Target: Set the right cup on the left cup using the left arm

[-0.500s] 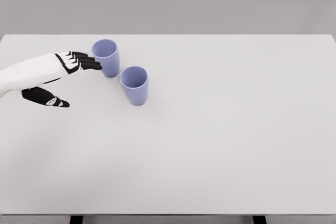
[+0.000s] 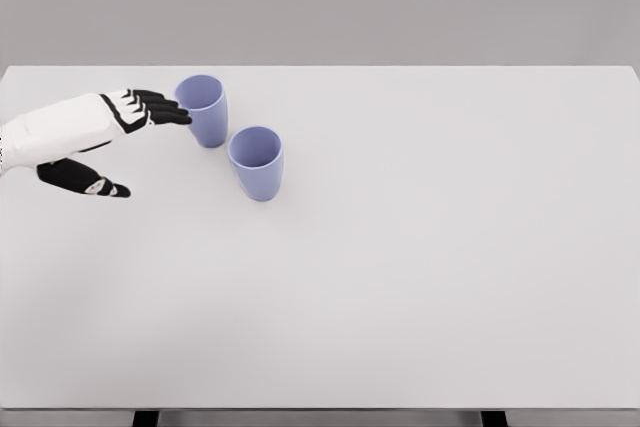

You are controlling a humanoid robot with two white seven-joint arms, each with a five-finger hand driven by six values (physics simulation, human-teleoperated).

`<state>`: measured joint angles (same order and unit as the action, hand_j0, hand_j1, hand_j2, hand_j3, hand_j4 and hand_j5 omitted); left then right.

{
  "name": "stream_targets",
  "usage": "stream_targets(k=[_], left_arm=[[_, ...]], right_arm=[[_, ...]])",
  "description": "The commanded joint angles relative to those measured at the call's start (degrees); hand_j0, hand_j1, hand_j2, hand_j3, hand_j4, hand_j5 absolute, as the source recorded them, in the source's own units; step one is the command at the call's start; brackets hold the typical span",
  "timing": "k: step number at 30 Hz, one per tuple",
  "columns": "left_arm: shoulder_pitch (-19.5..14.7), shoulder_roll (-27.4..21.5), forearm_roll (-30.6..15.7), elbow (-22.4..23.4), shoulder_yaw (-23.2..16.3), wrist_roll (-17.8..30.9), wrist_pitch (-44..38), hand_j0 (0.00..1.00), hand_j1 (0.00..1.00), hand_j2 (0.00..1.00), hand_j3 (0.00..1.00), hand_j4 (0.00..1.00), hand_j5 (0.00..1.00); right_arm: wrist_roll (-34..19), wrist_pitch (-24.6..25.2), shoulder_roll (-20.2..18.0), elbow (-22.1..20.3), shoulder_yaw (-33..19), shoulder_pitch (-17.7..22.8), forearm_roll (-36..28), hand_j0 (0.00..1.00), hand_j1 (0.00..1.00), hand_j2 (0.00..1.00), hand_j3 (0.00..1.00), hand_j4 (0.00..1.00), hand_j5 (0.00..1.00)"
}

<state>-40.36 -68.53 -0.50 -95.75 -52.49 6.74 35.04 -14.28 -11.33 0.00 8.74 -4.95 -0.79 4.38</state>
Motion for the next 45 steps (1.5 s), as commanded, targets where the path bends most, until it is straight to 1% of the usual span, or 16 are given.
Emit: stream_targets(k=[1, 4, 8, 9, 12, 16, 19, 22, 26, 28, 30, 33, 35, 38, 42, 45], left_arm=[[0.28, 0.24, -0.38, -0.14, 1.07, -0.06, -0.04, 1.0, 1.0, 1.0, 1.0, 1.0, 1.0], [3.26, 0.06, -0.3, -0.23, 6.08, -0.06, -0.04, 1.0, 1.0, 1.0, 1.0, 1.0, 1.0], [4.85, 1.64, 0.58, -1.45, 8.54, -0.16, -0.04, 1.0, 1.0, 1.0, 1.0, 1.0, 1.0], [4.76, 4.27, 0.67, -1.54, 10.47, 2.21, -0.04, 1.0, 1.0, 1.0, 1.0, 1.0, 1.0], [5.2, 12.28, -2.22, -1.72, 16.8, 17.86, -0.04, 1.0, 1.0, 1.0, 1.0, 1.0, 1.0], [5.82, 8.5, -6.44, -4.09, 17.77, 18.83, -0.04, 1.0, 1.0, 1.0, 1.0, 1.0, 1.0], [5.03, 9.2, -10.4, -4.09, 20.85, 28.23, -0.04, 1.0, 1.0, 1.0, 1.0, 1.0, 1.0], [-1.65, 12.8, -9.62, -2.6, 16.72, 28.26, -0.04, 1.0, 1.0, 1.0, 1.0, 1.0, 1.0], [-11.32, 15.44, -10.49, 0.21, 2.48, 28.26, -0.04, 1.0, 1.0, 1.0, 1.0, 1.0, 1.0], [-12.02, 17.64, -10.58, 4.16, 0.55, 28.26, -0.04, 1.0, 1.0, 1.0, 1.0, 1.0, 1.0], [-12.9, 17.55, -10.84, 4.7, -1.04, 28.26, -0.04, 1.0, 1.0, 1.0, 1.0, 1.0, 1.0], [-16.59, 17.11, -10.84, 4.78, -2.62, 28.26, -0.04, 1.0, 1.0, 1.0, 1.0, 1.0, 1.0], [-20.2, 18.86, -10.58, 8.38, -6.13, 28.26, -0.04, 1.0, 1.0, 1.0, 1.0, 1.0, 1.0], [-20.37, 19.75, -10.23, 12.95, -9.04, 28.26, -0.04, 1.0, 1.0, 1.0, 1.0, 1.0, 1.0], [-22.31, 22.56, -10.23, 17.7, -9.21, 28.26, -0.04, 1.0, 1.0, 1.0, 1.0, 1.0, 1.0], [-22.31, 23.44, -10.05, 19.02, -11.67, 28.26, -0.04, 1.0, 1.0, 1.0, 1.0, 1.0, 1.0]], right_arm=[[-0.05, -0.01, 0.0, 0.04, 0.12, 0.0, 0.02, 1.0, 1.0, 1.0, 1.0, 1.0, 1.0], [-0.05, -0.01, 0.0, -0.04, 0.12, 0.0, 0.02, 1.0, 1.0, 1.0, 1.0, 1.0, 1.0], [0.04, -0.01, 0.0, 0.04, 0.21, 0.0, 0.02, 1.0, 1.0, 1.0, 1.0, 1.0, 1.0], [-0.05, -0.01, 0.0, -0.04, 0.12, 0.0, 0.02, 1.0, 1.0, 1.0, 1.0, 1.0, 1.0], [-0.05, -0.01, 0.0, 0.04, 0.12, 0.0, 0.02, 1.0, 1.0, 1.0, 1.0, 1.0, 1.0], [-0.05, -0.01, 0.0, 0.04, 0.12, 0.0, 0.02, 1.0, 1.0, 1.0, 1.0, 1.0, 1.0], [-0.05, -0.01, 0.0, 0.04, 0.12, 0.0, 0.02, 1.0, 1.0, 1.0, 1.0, 1.0, 1.0], [0.04, -0.01, 0.0, 0.04, 0.12, 0.0, 0.02, 1.0, 1.0, 1.0, 1.0, 1.0, 1.0], [-0.05, -0.01, 0.0, -0.04, 0.12, 0.0, 0.02, 1.0, 1.0, 1.0, 1.0, 1.0, 1.0], [-0.05, -0.01, 0.0, 0.04, 0.12, 0.0, 0.02, 1.0, 1.0, 1.0, 1.0, 1.0, 1.0], [-0.05, -0.01, 0.0, 0.04, 0.12, 0.0, 0.02, 1.0, 1.0, 1.0, 1.0, 1.0, 1.0], [-0.05, -0.01, 0.0, 0.04, 0.12, 0.0, 0.02, 1.0, 1.0, 1.0, 1.0, 1.0, 1.0], [-0.05, -0.01, 0.0, 0.04, 0.12, 0.0, 0.02, 1.0, 1.0, 1.0, 1.0, 1.0, 1.0], [-0.05, -0.01, 0.0, 0.04, 0.12, 0.0, 0.02, 1.0, 1.0, 1.0, 1.0, 1.0, 1.0], [-0.05, -0.01, 0.0, 0.04, 0.12, 0.0, 0.02, 1.0, 1.0, 1.0, 1.0, 1.0, 1.0], [-0.05, -0.01, 0.0, 0.04, 0.12, 0.0, 0.02, 1.0, 1.0, 1.0, 1.0, 1.0, 1.0]])
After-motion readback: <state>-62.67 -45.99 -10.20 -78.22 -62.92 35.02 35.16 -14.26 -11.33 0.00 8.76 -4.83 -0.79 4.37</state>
